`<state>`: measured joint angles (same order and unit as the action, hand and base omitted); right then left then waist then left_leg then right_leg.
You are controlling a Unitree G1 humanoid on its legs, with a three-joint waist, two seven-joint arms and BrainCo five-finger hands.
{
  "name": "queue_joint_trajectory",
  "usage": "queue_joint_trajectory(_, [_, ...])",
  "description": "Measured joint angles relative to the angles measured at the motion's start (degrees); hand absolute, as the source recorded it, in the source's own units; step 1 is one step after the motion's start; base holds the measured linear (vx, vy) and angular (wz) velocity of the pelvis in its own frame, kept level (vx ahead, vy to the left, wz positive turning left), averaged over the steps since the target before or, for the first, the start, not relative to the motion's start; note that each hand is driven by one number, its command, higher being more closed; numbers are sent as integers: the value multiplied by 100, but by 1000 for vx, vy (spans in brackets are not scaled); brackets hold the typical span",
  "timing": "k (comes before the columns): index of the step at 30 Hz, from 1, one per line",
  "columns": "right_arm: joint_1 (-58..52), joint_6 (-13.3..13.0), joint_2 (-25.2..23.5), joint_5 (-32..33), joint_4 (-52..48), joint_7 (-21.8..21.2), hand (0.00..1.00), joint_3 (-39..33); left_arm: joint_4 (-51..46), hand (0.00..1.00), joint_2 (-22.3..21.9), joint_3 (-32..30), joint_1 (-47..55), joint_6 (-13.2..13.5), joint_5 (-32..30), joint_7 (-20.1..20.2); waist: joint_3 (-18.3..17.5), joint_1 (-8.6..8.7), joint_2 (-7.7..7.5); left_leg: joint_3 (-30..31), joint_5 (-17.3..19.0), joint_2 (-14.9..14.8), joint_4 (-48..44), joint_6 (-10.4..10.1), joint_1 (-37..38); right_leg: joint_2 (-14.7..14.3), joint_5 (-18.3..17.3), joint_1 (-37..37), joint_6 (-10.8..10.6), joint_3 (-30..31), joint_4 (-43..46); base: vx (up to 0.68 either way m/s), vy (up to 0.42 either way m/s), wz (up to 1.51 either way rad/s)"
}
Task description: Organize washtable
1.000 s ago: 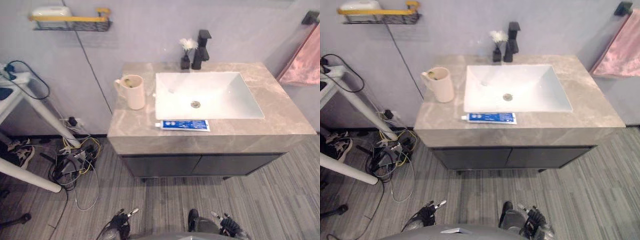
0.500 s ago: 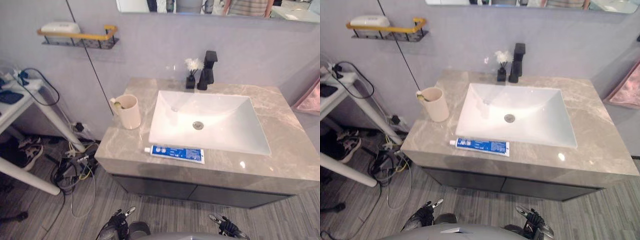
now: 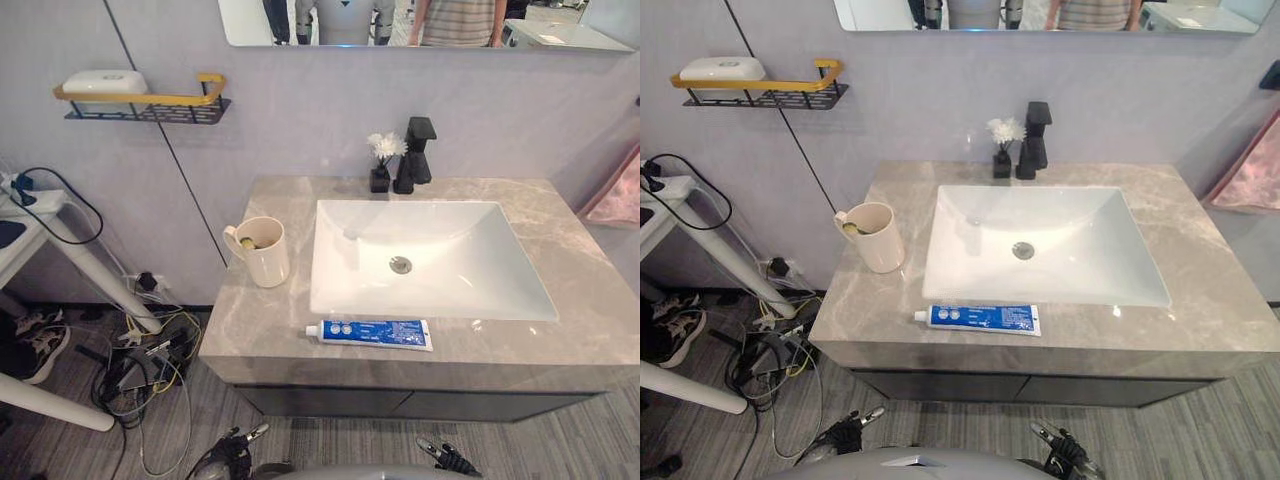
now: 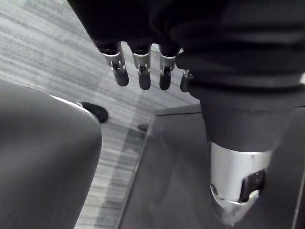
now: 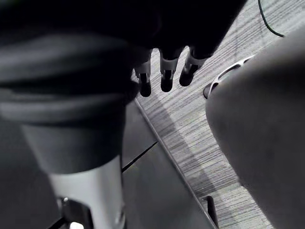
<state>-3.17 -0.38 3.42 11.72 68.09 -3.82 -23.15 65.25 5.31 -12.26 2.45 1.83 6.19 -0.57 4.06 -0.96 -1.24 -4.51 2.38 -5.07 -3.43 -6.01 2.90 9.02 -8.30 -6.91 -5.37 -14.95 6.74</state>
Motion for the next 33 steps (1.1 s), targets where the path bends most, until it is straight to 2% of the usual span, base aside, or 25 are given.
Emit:
queue_joint_trajectory(6, [-21,75,19,-2,0,0,0,-224,3,0,-4,-48,38,1,4,11,0,21,-15,12,-452,-4,765,-1,275,-46,11,76,-20,-4,-36,-50,8,2])
queue_joint_trajectory(13, [-23,71,17,-1,3,-5,0,-231,131,0,-34,-292,41,16,47,86,-8,19,-23,33,-503,14,880,1,327,-55,44,19,-70,-25,-156,4,-1,1])
queue_joint_trajectory(16, [-49,63,12,17,14,6,0,-289,224,0,-64,-498,78,21,910,83,-10,21,-33,194,-503,45,883,1,318,-50,47,-108,-77,-181,-231,46,-25,27])
queue_joint_trajectory(19, [-50,43,8,68,209,56,0,-408,235,0,-201,-815,291,80,2613,-110,-114,8,-58,348,-507,70,882,1,200,-50,48,-136,-77,-341,-301,56,-29,27])
queue_joint_trajectory(20, [-47,44,6,68,226,69,0,-422,237,0,-209,-876,332,94,2893,-140,-116,-26,-59,348,-507,71,882,0,200,-52,49,-143,-76,-342,-311,58,-23,12])
queue_joint_trajectory(23, [-64,52,6,65,236,130,0,-456,106,0,-244,-1100,520,133,4295,-399,-117,-136,-57,351,-503,74,885,-2,238,-54,50,-211,-73,-336,-346,30,-12,5])
queue_joint_trajectory(24, [-62,51,6,65,234,132,0,-455,35,0,-252,-1123,531,142,4370,-440,-116,-140,-56,351,-503,74,886,-1,235,-54,50,-210,-72,-336,-346,0,0,0])
queue_joint_trajectory(25, [-66,52,6,64,223,142,0,-441,-705,0,-372,-1330,650,213,4695,-657,-118,-145,-54,356,-503,74,921,0,223,-54,49,-198,-71,-333,-349,-31,10,0])
queue_joint_trajectory(26, [-80,52,6,63,221,150,0,-428,-1106,0,-433,-1441,689,282,4774,-745,-120,-154,-49,356,-502,74,932,1,219,-53,48,-193,-70,-331,-348,-47,17,-1])
queue_joint_trajectory(28, [-178,52,11,61,181,170,0,-326,-2789,0,-628,-2062,691,544,4841,-1149,-192,-239,-14,382,-501,72,938,5,133,-55,39,-113,-57,-330,-343,-15,5,2])
queue_joint_trajectory(29, [-244,43,16,59,155,171,0,-291,-3760,0,-658,-2437,649,685,4554,-1423,-202,-270,-28,404,-503,72,930,3,117,-58,30,-118,-49,-336,-334,-33,6,6])
queue_joint_trajectory(30, [-265,35,21,57,159,170,0,-291,-4278,0,-671,-2623,621,748,4310,-1583,-217,-267,-36,422,-503,73,913,3,67,-57,26,-112,-47,-348,-326,-17,0,13])
queue_joint_trajectory(32, [-340,-22,44,58,167,169,0,-292,-6158,0,-619,-3070,547,960,3247,-2049,-239,-274,-34,526,-550,91,879,0,-39,-52,33,-75,-49,-442,-321,46,-14,23])
queue_joint_trajectory(33, [-349,-27,51,58,166,166,0,-293,-6561,0,-605,-3116,494,974,2972,-2142,-263,-282,-57,567,-566,98,877,2,-43,-52,38,-60,-51,-464,-318,62,-10,34])
